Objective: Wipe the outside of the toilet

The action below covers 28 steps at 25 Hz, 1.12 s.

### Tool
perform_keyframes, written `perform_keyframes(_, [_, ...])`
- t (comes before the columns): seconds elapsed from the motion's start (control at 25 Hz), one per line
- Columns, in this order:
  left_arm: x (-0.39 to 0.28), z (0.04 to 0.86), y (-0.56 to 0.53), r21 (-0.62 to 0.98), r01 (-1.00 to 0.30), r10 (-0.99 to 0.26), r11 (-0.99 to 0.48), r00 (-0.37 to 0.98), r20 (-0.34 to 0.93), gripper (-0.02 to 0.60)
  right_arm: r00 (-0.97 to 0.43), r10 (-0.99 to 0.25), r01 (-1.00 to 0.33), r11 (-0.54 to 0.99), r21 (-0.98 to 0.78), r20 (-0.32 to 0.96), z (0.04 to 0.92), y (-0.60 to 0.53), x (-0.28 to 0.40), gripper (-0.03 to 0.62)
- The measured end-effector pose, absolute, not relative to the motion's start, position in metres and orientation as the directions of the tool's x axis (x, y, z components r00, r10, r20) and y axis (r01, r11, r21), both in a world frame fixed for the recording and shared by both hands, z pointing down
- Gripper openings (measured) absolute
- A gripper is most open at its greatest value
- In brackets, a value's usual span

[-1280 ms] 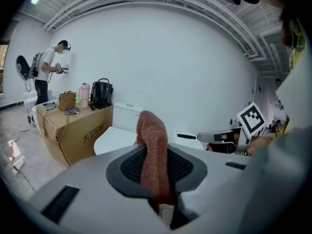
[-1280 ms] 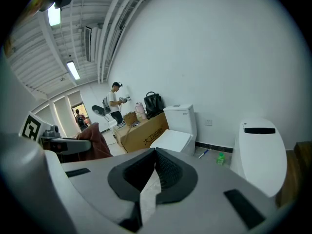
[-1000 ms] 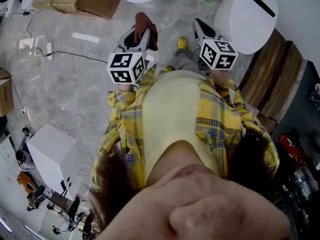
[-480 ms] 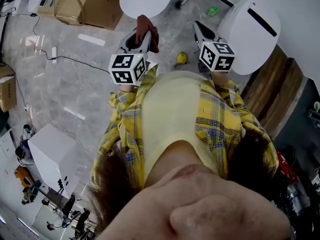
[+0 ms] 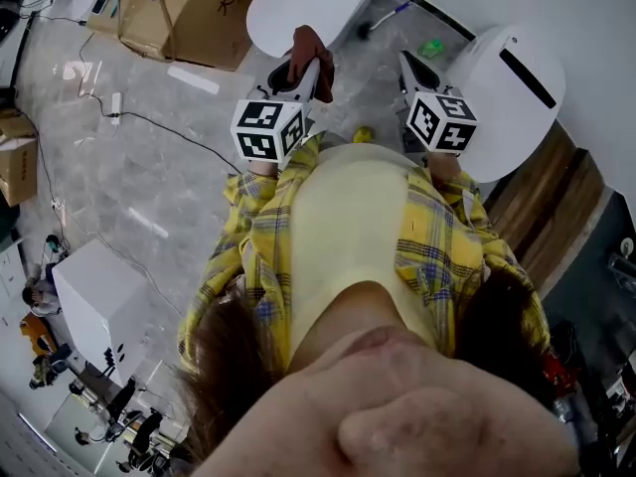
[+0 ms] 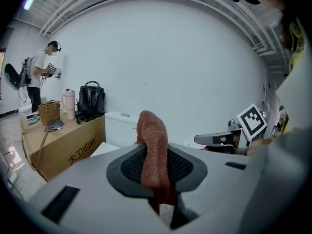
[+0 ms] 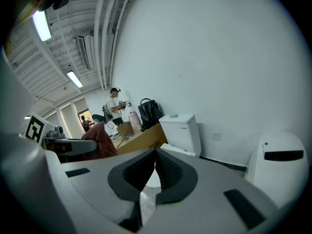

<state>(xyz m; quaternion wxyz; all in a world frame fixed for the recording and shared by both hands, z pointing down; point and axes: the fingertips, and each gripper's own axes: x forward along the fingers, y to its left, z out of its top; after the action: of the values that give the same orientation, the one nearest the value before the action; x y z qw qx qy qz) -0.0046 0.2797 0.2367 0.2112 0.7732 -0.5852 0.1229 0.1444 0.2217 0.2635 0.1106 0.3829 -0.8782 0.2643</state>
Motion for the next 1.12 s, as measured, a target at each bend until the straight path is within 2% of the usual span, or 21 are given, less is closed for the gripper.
perform_keyframes(0.48, [-0.023,0.256,0.254,0.217,-0.96,-0.838,-0.179,0.264,0.478,0.081,-0.679,-0.606,-0.734,0.548,-0.4,0.415,0.273,0.203,0.141,0.025])
perform_keyframes(0.76, [-0.042,0.266,0.216,0.211,-0.957,-0.82,-0.2,0.282,0.499,0.081,-0.638,-0.632,-0.769,0.495,-0.404,0.44,0.281,0.176,0.135,0.025])
perform_keyframes(1.12, [-0.094,0.29,0.157,0.18,-0.962,-0.79,-0.204,0.27,0.55,0.081,-0.626,-0.62,-0.779,0.472,-0.413,0.473,0.297,0.12,0.086,0.025])
